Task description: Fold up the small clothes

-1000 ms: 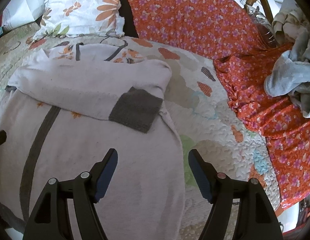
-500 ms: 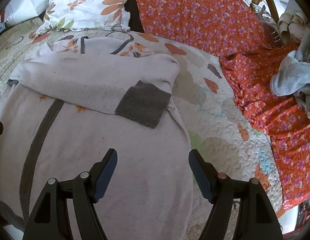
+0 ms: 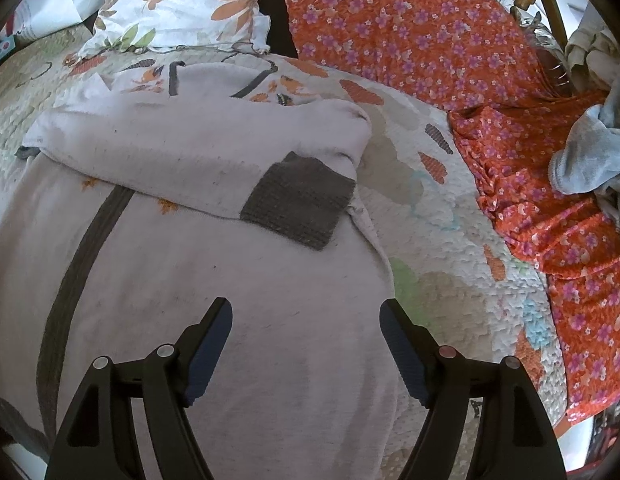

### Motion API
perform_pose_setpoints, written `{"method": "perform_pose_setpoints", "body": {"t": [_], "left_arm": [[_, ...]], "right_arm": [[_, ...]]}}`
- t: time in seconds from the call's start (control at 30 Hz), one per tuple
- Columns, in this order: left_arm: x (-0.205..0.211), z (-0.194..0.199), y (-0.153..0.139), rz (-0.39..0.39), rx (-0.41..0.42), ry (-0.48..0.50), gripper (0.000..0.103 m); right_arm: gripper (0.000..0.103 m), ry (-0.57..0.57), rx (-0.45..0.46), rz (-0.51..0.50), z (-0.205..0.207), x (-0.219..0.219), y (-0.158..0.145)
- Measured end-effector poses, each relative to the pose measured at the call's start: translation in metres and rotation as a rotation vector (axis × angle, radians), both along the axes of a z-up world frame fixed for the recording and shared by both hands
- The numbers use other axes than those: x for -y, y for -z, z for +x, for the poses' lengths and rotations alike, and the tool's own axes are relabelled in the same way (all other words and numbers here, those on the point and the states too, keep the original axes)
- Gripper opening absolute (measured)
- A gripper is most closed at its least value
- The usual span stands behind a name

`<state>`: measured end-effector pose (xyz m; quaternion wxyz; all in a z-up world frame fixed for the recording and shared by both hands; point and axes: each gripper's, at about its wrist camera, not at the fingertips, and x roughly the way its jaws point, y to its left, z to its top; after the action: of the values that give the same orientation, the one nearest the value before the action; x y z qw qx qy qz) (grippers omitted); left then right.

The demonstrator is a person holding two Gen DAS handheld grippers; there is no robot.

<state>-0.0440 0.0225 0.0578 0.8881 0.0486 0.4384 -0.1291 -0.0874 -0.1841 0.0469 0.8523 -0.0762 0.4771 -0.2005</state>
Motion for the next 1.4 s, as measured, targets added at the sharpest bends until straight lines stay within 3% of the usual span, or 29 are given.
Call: {"method": "perform_pose_setpoints", "body": {"t": [0.47,0.83,1.4], "left_arm": [[0.001,0.003,0.005,0.017,-0.031,0.002,0.086],[0.007,0.006,0.028,0.172,-0.113,0.021,0.086],[0.005,0.005,0.024,0.137,-0.116,0.027,0.086]], "right_arm": [[0.081,-0.011,-0.024,0.007,0.003,-0.001,0.007],[0.082,-0.019,-0.044,0.01,0.004,-0.002,0.012],[0.084,-0.021,-0.052,0.01,0.005,-0.003,0.015]]}}
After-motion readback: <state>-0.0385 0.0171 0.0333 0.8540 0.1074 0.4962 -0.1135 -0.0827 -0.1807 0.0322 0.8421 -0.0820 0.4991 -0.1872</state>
